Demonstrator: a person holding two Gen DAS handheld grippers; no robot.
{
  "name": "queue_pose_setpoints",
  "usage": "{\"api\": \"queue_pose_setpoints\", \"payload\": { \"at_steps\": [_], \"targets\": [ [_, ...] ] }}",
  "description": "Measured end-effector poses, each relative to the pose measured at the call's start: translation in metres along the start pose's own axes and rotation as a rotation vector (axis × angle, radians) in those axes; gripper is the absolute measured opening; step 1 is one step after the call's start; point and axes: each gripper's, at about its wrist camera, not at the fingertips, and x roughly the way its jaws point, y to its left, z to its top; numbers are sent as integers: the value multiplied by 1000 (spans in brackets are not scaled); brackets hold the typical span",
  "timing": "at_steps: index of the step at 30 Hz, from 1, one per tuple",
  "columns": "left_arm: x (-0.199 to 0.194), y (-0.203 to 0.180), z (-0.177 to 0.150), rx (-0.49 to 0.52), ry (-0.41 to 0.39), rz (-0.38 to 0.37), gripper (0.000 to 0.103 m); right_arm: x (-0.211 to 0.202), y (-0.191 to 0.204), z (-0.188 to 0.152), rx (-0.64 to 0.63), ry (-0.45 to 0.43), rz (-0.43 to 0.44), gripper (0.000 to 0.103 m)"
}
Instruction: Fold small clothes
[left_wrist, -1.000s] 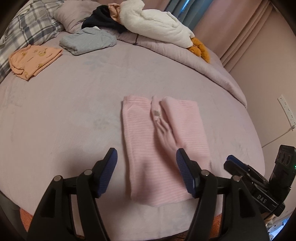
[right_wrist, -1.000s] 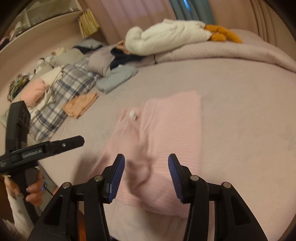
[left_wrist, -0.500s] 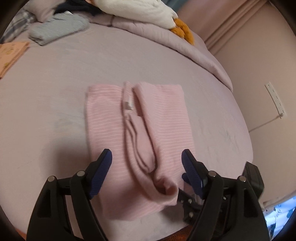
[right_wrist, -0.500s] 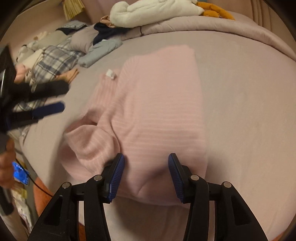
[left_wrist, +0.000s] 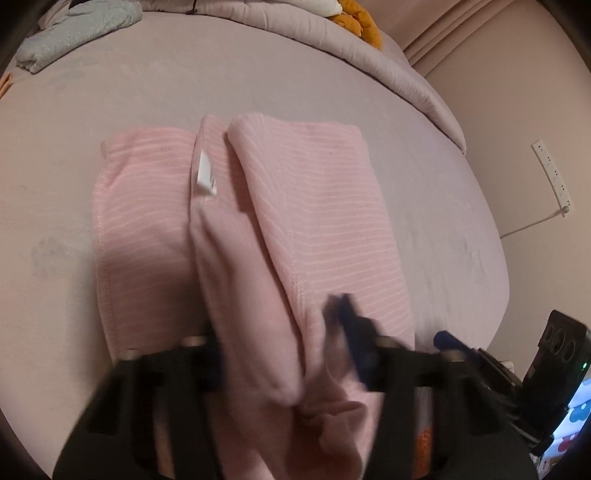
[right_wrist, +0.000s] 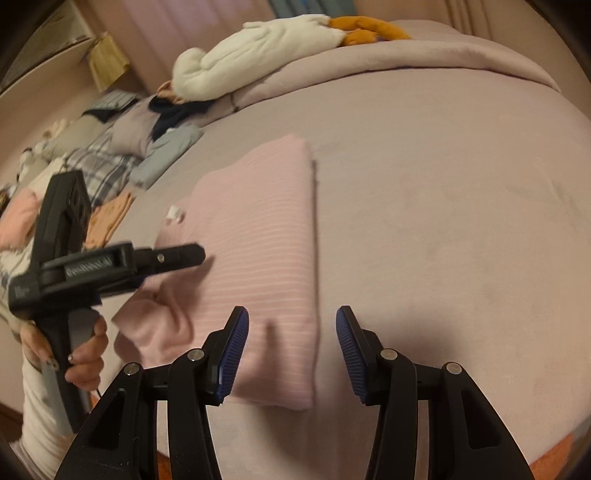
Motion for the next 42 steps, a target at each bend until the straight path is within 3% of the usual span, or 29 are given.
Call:
{"api": "queue_pose_setpoints", "payload": {
  "at_steps": [2,4,13,20,31,38,42],
  "targets": [
    [2,1,-3,-7,4,1,15,1,-2,-1,12,-2,-3,49],
    [-4,0,-5,-11,-13,5,13,3,-5,-2,22,-3,-4,49],
    [-60,-7,-11,57,-103,87,12,-4,-4,0,-5,-10,4,49],
    [-45,30,-23,8,-50,154,14,7,2,3,-19,8,23,49],
    [-61,27,-52,-7,-39,117,30,11,6,-1,-42,43,23,49],
    [-55,40,-77,-87,-12,94,30,17,8,-3,-49,69,35,49],
    [-56,42,-87,-97,-19,97,19,18,11,-6,-61,89,46,49]
  ]
}}
